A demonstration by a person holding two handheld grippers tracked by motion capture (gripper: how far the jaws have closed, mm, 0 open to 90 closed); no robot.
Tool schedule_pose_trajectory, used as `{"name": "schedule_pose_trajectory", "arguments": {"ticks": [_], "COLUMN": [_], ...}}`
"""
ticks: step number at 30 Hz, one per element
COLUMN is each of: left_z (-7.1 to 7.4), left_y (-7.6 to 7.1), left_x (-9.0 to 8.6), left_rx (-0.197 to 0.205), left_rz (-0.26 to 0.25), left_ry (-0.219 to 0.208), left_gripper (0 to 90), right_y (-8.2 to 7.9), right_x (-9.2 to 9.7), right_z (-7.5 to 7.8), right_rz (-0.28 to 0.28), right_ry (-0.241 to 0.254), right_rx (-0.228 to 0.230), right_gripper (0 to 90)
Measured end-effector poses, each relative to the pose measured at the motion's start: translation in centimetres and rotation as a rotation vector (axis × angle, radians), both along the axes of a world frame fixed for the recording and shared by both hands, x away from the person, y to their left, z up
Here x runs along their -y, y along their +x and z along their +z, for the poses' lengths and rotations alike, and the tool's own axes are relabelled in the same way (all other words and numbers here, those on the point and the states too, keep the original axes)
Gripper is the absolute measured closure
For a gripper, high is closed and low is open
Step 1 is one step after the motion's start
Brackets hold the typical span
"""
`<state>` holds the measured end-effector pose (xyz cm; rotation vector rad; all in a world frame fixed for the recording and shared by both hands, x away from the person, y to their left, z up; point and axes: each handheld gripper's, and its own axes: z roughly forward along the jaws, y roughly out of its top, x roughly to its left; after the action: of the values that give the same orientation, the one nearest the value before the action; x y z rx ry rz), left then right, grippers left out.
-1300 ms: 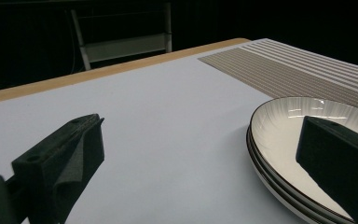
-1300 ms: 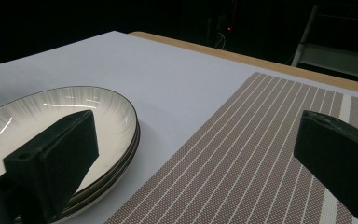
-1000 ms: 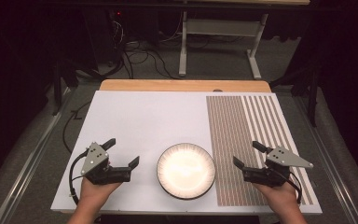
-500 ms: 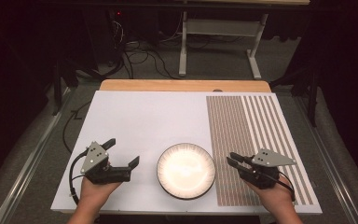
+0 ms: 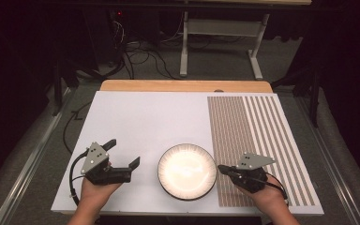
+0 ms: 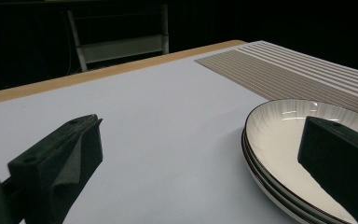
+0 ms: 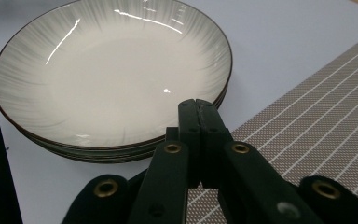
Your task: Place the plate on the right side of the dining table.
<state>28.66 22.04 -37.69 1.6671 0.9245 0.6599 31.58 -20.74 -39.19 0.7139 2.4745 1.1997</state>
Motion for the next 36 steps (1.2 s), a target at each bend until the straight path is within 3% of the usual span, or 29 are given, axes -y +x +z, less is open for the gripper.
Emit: {"name": "schedule_pose_trajectory", "arguments": {"ticks": [9, 36], "left_z": [0.0, 0.2], "left_y": [0.0, -0.1], "left_x": [0.0, 0.0], "left_rx": [0.007, 0.005], "left_rz": [0.001, -0.003], "left_ry": [-0.006, -0.003], "left_gripper": [0.4, 0.2], "right_y": [0.1, 0.5], "right_x": [-0.8, -1.7], "right_z": [-0.4, -0.5], "right_rz": [0.023, 0.039], "right_ry": [-0.039, -0.039], "right_rx": [-0.022, -0.043], "right_gripper": [90.0, 90.0]}}
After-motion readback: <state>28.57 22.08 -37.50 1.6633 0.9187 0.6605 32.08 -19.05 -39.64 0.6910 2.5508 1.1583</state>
